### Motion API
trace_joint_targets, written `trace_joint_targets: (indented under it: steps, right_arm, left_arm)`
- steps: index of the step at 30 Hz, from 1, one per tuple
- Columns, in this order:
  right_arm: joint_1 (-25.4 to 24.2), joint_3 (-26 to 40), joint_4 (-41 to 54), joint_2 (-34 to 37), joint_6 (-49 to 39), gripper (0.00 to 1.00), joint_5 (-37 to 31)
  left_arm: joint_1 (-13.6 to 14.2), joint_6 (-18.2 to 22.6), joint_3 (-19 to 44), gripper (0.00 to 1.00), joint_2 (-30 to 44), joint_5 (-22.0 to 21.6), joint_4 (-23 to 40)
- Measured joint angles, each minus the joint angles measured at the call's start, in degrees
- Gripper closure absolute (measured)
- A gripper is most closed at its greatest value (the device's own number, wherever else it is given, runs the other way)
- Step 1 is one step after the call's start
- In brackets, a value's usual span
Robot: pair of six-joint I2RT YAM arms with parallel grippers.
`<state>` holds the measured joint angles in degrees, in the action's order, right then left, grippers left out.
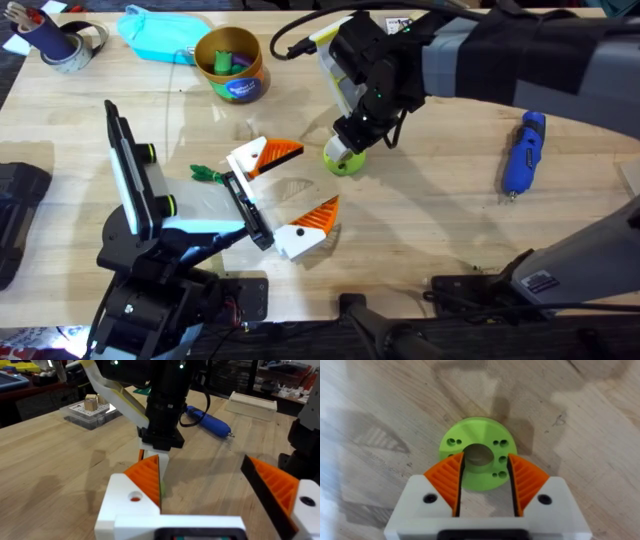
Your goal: Pick up the gripper from the table and insert it into the empty holder that is missing its gripper. Then pick up a screw, insert it into the mounting hole, and use the screwdriver to tighten it. Finally, clean up the table by picking up the vegetable and placing it into the bucket.
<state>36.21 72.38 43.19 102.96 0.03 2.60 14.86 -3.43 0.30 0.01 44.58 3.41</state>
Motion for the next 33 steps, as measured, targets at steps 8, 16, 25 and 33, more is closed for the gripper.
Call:
trace_joint_targets:
  steps: [8,16,25,33]
  right_arm:
    - [0.0,0.88,3.03,-0.19,0.43,0.478,0.06]
    - [0.0,2.58,7.54,-13.11,0.43,0.478,0.21]
    - [1.35,-1.21,1.67,-13.66,2.03,0.478,4.34]
    - [4.11,-5.5,-2.82,-10.72,4.28,0.478,5.67]
  left_arm:
    - [-0.01,-0.01,0.0,0.008,0.0,-0.04,0.03]
    - [-0.01,-0.02,0.0,0.008,0.0,-0.04,0.03]
    - [-0.01,-0.03,0.0,0.008,0.0,-0.05,0.03]
    - [-0.01,-0.02,0.0,0.008,0.0,-0.07,0.03]
